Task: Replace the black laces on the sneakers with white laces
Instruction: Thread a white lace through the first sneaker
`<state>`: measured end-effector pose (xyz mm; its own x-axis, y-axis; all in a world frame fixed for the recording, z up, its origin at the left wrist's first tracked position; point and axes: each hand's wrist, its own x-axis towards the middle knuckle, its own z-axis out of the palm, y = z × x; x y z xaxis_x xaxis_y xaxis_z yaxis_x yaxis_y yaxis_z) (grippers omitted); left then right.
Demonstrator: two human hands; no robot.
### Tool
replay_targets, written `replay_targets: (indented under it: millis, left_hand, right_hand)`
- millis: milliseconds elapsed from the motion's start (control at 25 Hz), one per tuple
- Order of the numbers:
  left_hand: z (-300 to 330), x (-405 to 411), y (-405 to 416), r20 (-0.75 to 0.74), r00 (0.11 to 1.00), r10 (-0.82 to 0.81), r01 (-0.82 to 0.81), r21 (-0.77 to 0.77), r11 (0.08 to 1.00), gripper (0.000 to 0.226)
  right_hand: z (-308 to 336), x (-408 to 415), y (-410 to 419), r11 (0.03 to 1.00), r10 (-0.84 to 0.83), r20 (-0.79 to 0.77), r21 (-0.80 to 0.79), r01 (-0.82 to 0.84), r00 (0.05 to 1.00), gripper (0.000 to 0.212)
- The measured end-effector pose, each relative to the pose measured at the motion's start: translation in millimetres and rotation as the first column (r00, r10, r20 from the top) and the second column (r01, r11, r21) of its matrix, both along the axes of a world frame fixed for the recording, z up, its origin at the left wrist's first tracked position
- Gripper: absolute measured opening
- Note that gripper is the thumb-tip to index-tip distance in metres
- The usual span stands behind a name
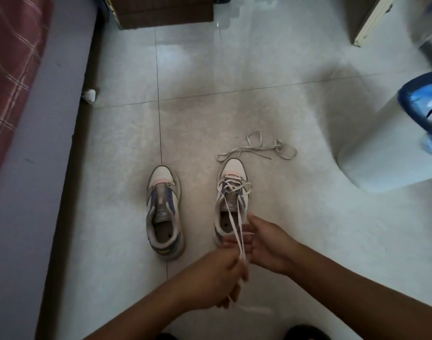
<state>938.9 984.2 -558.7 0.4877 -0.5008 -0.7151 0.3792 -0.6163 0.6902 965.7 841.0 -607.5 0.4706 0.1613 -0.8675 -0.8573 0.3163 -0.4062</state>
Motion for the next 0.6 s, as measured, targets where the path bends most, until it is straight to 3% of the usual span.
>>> replay_targets:
  millis: [80, 120, 160, 280, 360, 520, 600]
  left_hand:
    - [-8.5, 8.2, 9.1, 0.070, 0.887, -0.456, 0.430, 0.233, 0.872, 0.033]
    - [-16.0, 17.5, 13.3, 0.094, 0.816, -0.571, 0.501, 0.378, 0.779, 0.038]
    - [-23.4, 29.4, 16.9, 0.132, 0.811, -0.569, 0.443, 0.496, 0.747, 0.040]
    - [-55.8, 59.3, 4.2, 0.390, 0.869, -0.305, 0.009, 0.605, 0.796, 0.056]
    - [-79.1, 61.4, -18.7, 0.423, 0.878, -0.222, -0.088, 0.599, 0.796, 0.073]
    - [-103.3, 63.8, -45.1, 0.406, 0.912, 0.065, -0.282, 0.502, 0.818, 0.040]
    - [-103.5, 64.5, -47.6, 0.380, 0.893, 0.240, -0.393, 0.400, 0.828, 0.044]
  right_hand:
    - [-7.8, 11.9, -0.5, 0.994, -0.043, -0.048, 0.098, 0.047, 0.998, 0.034]
    - [-9.4, 14.9, -0.8, 0.994, -0.048, -0.049, 0.091, 0.052, 0.998, 0.029]
    - [-11.7, 15.8, -0.4, 0.996, -0.033, -0.051, 0.083, 0.037, 0.998, 0.026]
    - [-10.2, 11.6, -0.3, 0.995, 0.047, -0.063, 0.089, -0.041, 0.997, 0.027]
    - [-3.9, 7.4, 2.9, 0.995, 0.063, -0.042, 0.076, -0.060, 0.997, 0.029]
    - [19.7, -11.1, 13.7, 0.989, 0.114, 0.167, -0.118, -0.094, 0.979, 0.033]
    - [33.5, -35.4, 19.0, 0.956, 0.236, 0.263, -0.236, -0.175, 0.935, 0.035]
